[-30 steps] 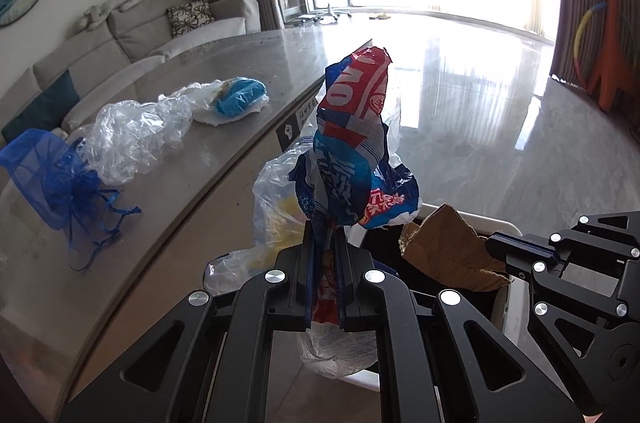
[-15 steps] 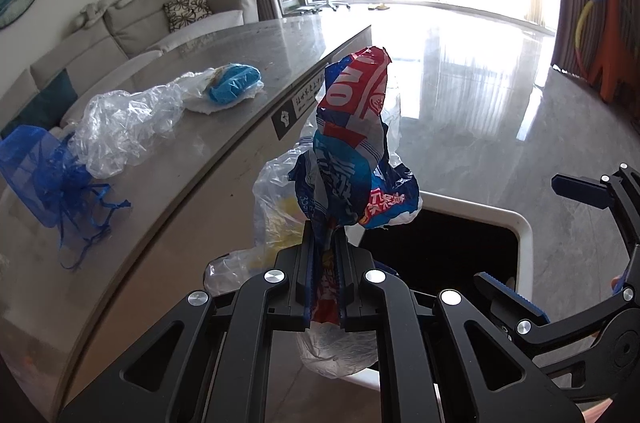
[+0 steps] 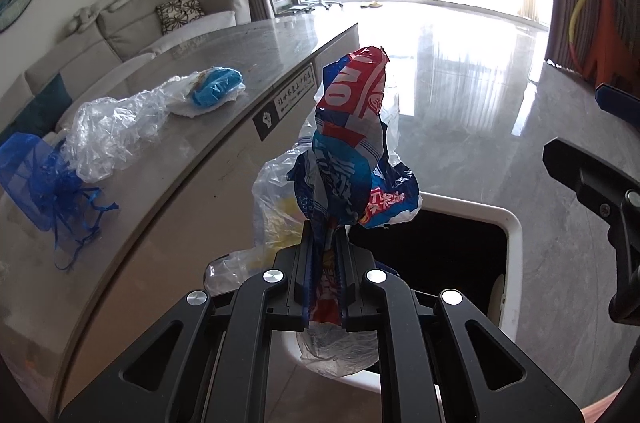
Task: Collect trash
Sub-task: 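Open the right gripper to drop the cardboard while the left drops the snack bag, then move both open tools back to the counter toward the blue mesh bag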
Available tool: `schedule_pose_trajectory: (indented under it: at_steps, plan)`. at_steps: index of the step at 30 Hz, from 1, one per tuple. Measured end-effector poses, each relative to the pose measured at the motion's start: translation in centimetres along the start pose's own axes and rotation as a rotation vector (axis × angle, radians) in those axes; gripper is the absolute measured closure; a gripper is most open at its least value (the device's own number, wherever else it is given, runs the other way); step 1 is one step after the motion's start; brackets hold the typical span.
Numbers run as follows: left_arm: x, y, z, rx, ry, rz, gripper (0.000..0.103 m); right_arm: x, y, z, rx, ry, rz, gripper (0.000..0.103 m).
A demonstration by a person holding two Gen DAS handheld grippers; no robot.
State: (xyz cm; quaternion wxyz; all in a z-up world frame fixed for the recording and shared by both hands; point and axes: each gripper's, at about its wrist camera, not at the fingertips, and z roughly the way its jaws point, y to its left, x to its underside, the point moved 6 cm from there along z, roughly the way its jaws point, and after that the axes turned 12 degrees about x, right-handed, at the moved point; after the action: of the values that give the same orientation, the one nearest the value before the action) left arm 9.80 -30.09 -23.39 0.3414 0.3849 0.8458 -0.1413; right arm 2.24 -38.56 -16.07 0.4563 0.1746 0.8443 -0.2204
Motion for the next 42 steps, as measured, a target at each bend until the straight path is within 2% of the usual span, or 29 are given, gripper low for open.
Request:
schedule_pose_trajectory:
  at_steps: [6, 13, 15, 16, 17, 19, 42]
  plan:
    - [1.4, -2.6, 1.7, 0.046, 0.055, 0.018, 0.092, -0.7, -2.8, -0.6, 0.020, -0.026, 0.095, 0.004]
    - [2.4, -4.2, 2.8, 0.069, 0.100, 0.049, 0.091, -0.7, -3.4, -0.8, 0.027, -0.034, 0.105, 0.004]
    - [2.7, -4.6, 3.4, 0.099, 0.136, 0.063, 0.058, -0.7, -3.2, -0.9, 0.030, -0.038, 0.097, 0.004]
    - [2.9, -4.8, 3.8, 0.077, 0.159, 0.081, 0.014, -0.7, -3.1, -0.8, 0.031, -0.038, 0.091, 0.004]
    - [3.1, -4.7, 3.9, 0.036, 0.157, 0.101, 0.004, -0.7, -3.1, -0.8, 0.032, -0.039, 0.087, 0.004]
    - [3.3, -4.8, 3.9, -0.014, 0.142, 0.149, 0.004, -0.7, -2.9, -0.9, 0.031, -0.040, 0.083, 0.004]
    - [2.2, -3.3, 1.2, -0.024, 0.082, 0.117, 0.004, -1.8, -2.2, -1.7, 0.011, -0.076, 0.085, 0.004]
